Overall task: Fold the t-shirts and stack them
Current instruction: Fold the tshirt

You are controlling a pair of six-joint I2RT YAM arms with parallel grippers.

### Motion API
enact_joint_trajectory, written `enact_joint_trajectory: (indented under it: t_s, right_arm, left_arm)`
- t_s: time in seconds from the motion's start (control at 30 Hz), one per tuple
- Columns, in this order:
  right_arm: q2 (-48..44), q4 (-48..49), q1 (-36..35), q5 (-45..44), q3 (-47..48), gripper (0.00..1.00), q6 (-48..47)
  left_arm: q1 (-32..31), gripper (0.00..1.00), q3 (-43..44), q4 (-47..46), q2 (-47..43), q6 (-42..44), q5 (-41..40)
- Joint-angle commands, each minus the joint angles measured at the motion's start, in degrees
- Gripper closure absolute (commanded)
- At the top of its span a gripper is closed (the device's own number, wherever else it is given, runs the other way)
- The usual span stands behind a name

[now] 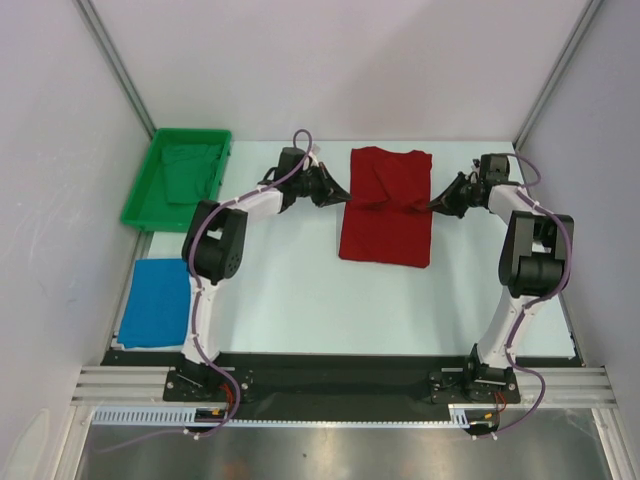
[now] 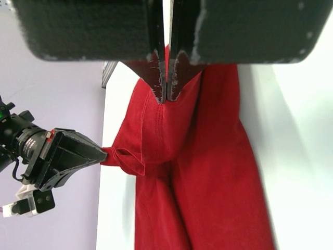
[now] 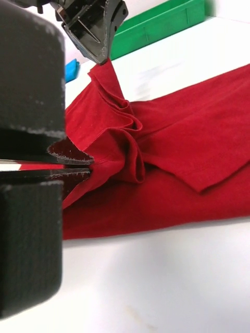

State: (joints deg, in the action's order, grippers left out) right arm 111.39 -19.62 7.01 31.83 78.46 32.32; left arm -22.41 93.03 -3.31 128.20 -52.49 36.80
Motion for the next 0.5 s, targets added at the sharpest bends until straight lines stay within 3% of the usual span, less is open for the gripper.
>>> enact_joint_trajectory:
  t_s: [0.0,0.13,0.27,0.4,0.47]
  right_arm:
    - [2.06,0.55,0.73,2.53,3.63,1.0,-1.64]
    - [3.83,0.63,1.08,3.23,4.69,1.0,-2.26]
    - [6.55,0.9,1.52,4.37,7.4,0.98,-2.78]
    - [10.85,-0.59,2.92,2.1,13.36,0.79,-5.06]
    - [12.53,-7.23,4.06,-0.44,17.15,0.72,-6.99]
  left_arm:
    - [0.35,1.0,4.25,-1.79,1.7,-1.48,1.87]
    - [0.62,0.99,5.66,-1.7,3.37,-1.65,1.88]
    - [0.97,0.91,8.21,-0.47,5.65,-1.39,1.53]
    - [1.85,0.69,18.19,14.24,8.11,6.15,-4.17]
    - [3.07,0.64,20.78,18.76,7.86,11.34,-6.65]
